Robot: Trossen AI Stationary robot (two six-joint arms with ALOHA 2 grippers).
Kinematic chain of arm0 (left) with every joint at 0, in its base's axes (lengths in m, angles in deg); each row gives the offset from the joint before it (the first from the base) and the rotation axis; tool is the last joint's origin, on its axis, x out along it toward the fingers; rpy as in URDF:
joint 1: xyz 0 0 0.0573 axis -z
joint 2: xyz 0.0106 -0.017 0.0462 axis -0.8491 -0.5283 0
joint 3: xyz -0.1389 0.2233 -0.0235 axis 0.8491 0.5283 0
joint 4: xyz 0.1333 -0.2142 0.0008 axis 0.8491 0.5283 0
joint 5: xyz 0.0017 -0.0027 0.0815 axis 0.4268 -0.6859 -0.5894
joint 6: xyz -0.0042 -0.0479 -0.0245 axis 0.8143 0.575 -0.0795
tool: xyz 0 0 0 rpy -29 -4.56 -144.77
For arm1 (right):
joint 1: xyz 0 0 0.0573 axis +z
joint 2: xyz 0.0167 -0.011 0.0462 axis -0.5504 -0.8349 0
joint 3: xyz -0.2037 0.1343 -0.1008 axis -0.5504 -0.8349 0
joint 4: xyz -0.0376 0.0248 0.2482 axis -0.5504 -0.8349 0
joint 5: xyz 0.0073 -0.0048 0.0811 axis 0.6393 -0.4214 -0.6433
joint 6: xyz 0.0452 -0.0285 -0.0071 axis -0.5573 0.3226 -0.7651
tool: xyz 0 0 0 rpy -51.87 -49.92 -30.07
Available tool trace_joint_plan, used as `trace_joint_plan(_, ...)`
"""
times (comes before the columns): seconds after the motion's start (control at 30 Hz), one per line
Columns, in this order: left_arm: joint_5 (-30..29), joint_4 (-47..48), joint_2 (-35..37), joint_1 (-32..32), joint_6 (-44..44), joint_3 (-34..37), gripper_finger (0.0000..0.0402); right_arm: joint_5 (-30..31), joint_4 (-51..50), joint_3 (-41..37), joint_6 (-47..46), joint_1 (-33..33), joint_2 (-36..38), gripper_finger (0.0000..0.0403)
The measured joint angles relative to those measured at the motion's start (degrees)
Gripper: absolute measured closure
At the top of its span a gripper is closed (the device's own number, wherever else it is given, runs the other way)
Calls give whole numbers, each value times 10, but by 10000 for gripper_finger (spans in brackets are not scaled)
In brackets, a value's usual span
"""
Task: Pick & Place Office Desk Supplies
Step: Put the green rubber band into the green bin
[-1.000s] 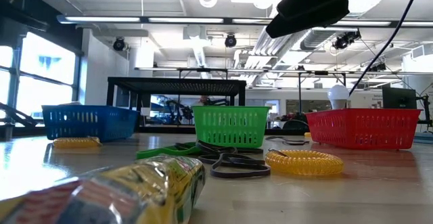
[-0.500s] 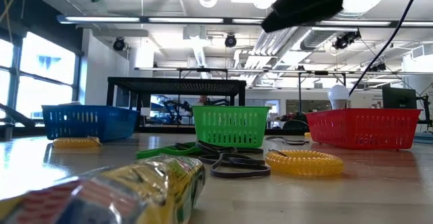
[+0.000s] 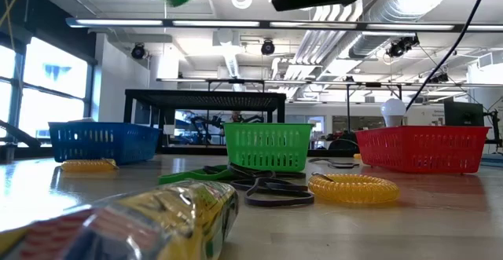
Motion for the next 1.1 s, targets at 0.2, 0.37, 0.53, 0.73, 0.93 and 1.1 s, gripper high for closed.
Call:
trace_joint_plan(0.2, 4, -11, 0, -5, 1, 0, 401, -42, 36, 0, 87, -10, 0, 213)
trace_joint_plan(0.37, 11, -12, 0, -5, 2, 0, 401, -105, 56, 0, 184, -16, 0, 213)
trace_joint_plan(0.53, 11, -13, 0, -5, 2, 0, 401, -129, 77, 0, 246, -25, 0, 213)
trace_joint_plan(0.73, 11, -13, 0, -5, 2, 0, 401, -153, 78, 0, 297, -36, 0, 213)
trace_joint_plan(0.93, 13, -13, 1, -5, 2, 0, 401, -163, 111, -1, 341, -42, -14, 213)
trace_joint_plan(1.1, 12, -13, 1, -5, 2, 0, 401, -144, 133, -1, 372, -38, -36, 232)
